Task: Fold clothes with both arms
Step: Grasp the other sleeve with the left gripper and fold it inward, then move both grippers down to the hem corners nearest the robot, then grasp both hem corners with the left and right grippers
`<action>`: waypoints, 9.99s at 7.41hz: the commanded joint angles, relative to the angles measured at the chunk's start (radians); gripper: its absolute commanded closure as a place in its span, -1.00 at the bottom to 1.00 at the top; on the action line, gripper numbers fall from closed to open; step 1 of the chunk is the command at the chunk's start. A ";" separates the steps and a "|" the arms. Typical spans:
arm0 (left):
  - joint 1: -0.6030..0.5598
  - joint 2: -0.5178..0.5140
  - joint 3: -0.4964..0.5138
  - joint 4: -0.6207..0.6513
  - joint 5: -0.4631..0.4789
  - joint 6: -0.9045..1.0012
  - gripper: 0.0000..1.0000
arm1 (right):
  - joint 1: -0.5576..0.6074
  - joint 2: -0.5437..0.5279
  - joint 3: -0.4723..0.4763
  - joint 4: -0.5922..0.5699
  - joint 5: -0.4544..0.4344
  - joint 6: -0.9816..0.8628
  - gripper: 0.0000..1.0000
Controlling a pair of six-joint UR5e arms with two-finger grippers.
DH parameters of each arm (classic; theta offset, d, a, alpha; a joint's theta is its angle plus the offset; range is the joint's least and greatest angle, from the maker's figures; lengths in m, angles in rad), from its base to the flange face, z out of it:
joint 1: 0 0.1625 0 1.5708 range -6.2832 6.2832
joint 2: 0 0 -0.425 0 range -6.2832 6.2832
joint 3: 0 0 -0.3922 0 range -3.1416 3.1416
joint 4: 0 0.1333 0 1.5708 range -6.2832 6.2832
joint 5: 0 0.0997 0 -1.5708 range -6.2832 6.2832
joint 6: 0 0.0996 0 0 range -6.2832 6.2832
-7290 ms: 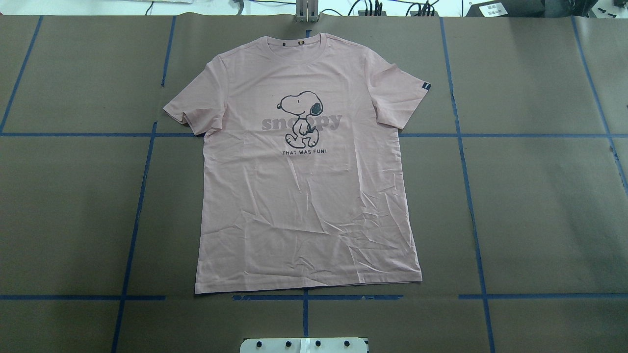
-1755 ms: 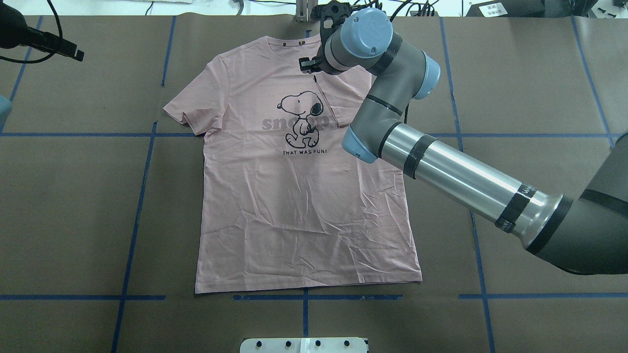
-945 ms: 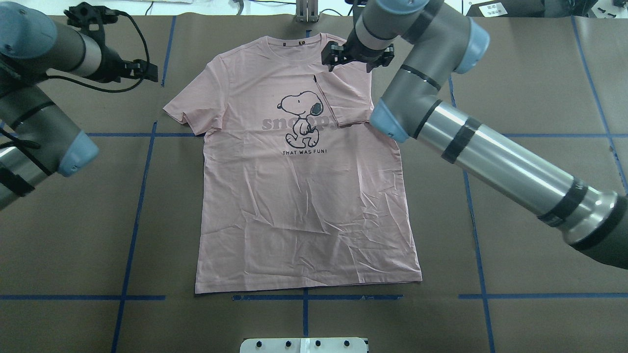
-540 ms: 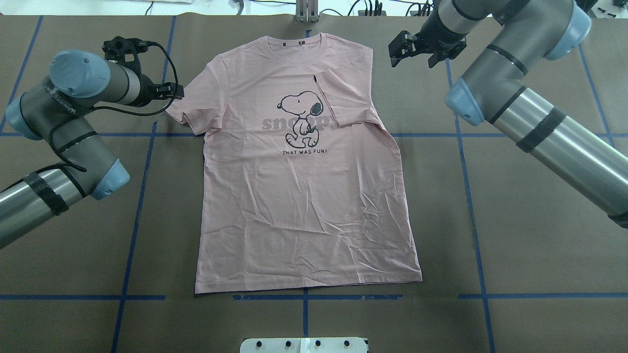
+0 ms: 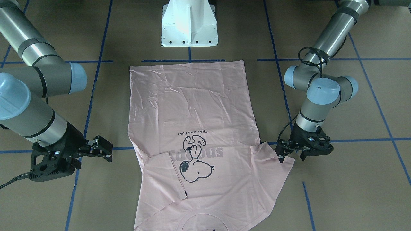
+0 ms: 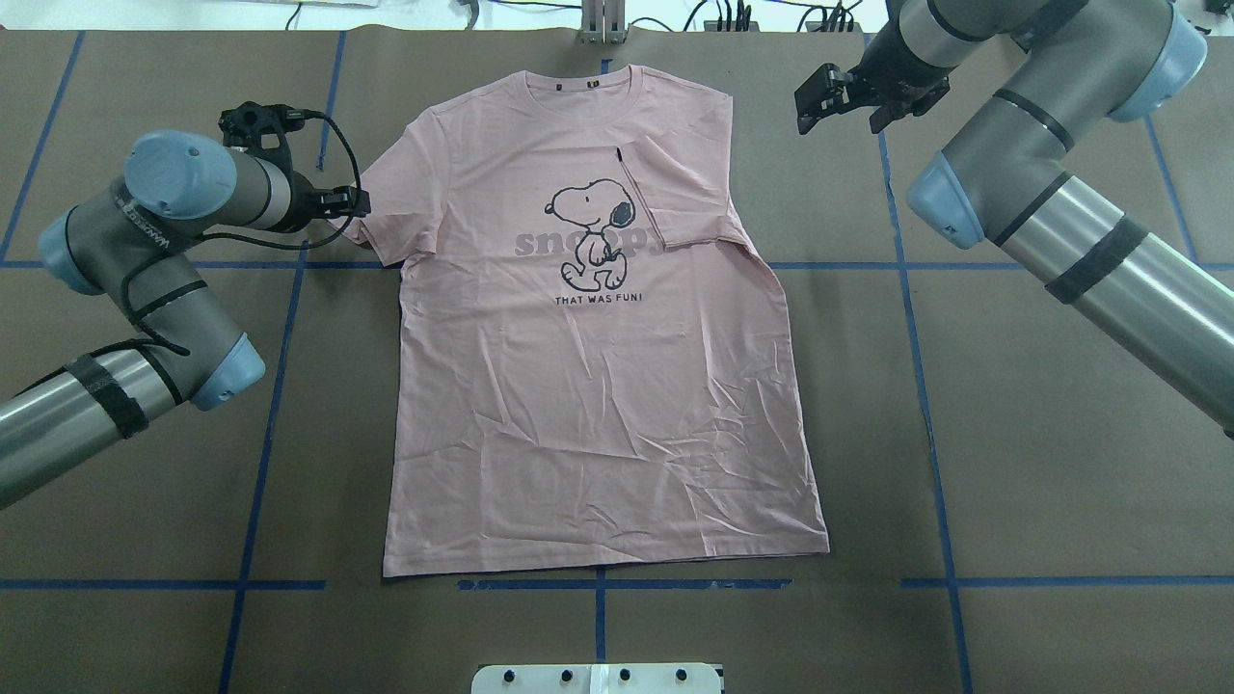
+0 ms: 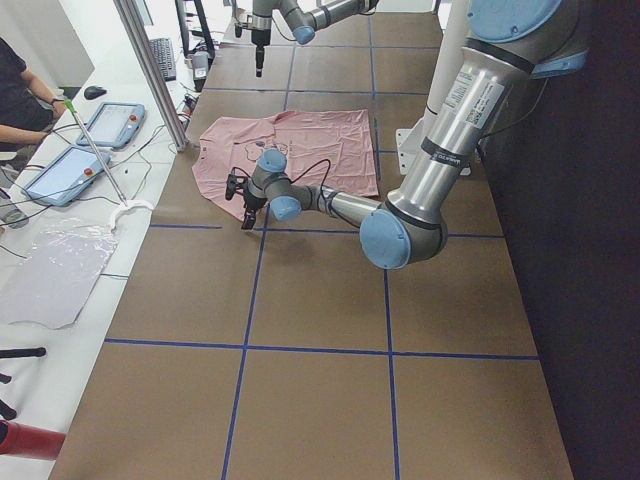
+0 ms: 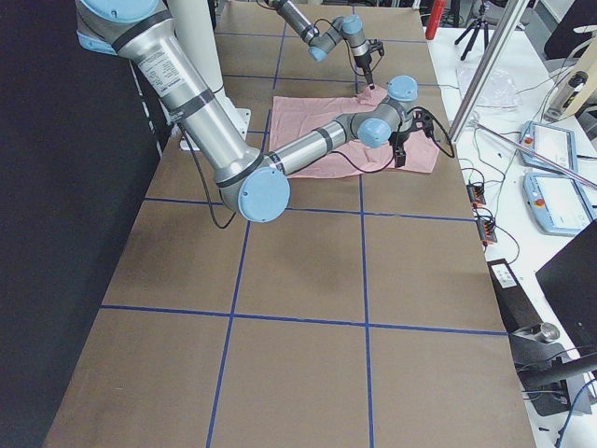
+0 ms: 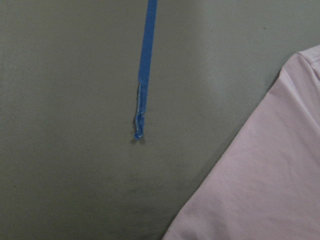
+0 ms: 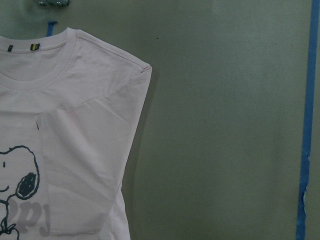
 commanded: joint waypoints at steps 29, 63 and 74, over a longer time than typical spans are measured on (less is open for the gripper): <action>0.260 0.146 -0.703 0.444 0.013 -0.246 -1.00 | -0.715 -0.610 0.702 -0.003 -0.541 0.642 -1.00; 0.620 0.270 -0.779 0.697 0.139 -0.569 -0.93 | -0.747 -0.584 0.714 -0.047 -0.540 0.635 1.00; 0.617 0.267 -0.875 0.705 0.113 -0.554 1.00 | -0.693 -0.609 0.763 -0.053 -0.467 0.633 1.00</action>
